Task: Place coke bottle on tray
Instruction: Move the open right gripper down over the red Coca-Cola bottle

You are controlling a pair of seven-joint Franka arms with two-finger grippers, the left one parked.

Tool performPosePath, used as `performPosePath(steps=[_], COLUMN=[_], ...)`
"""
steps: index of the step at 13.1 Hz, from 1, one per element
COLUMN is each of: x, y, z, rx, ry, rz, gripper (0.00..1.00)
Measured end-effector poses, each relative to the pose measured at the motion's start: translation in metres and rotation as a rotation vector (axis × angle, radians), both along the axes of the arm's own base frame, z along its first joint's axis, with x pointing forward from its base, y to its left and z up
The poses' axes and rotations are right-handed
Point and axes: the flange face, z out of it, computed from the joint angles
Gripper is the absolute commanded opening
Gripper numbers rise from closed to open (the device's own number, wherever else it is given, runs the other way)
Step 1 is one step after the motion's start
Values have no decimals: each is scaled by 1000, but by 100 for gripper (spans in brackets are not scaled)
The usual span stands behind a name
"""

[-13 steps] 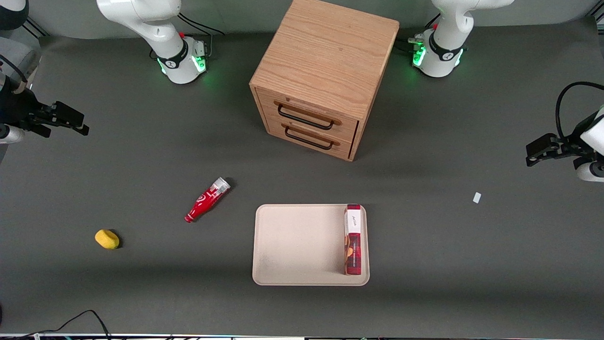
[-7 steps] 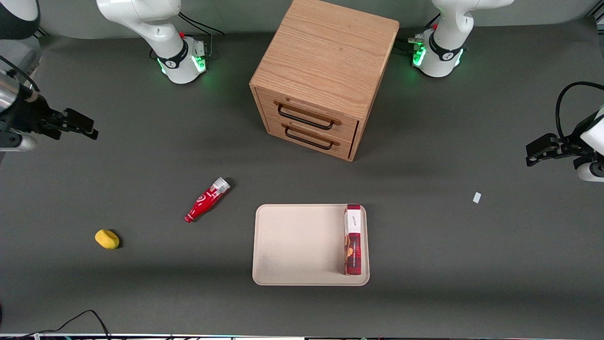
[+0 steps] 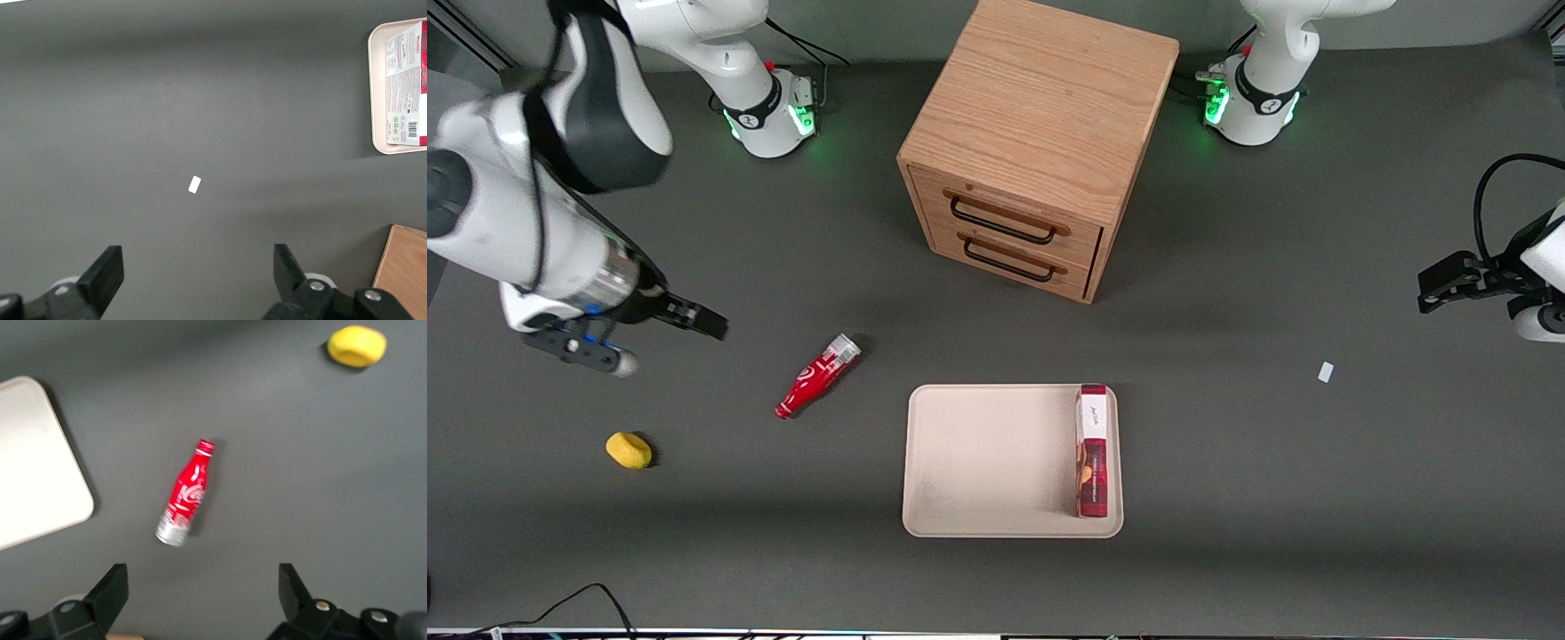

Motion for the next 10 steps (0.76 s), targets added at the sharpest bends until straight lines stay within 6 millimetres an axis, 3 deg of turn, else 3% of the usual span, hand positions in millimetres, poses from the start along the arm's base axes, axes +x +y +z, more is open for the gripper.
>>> performPosePath(steps=[5, 10], x=[11, 12], y=[30, 44], z=[-76, -135], rx=[-7, 12], ry=[31, -3], rz=[-238, -317], gripper=[100, 100])
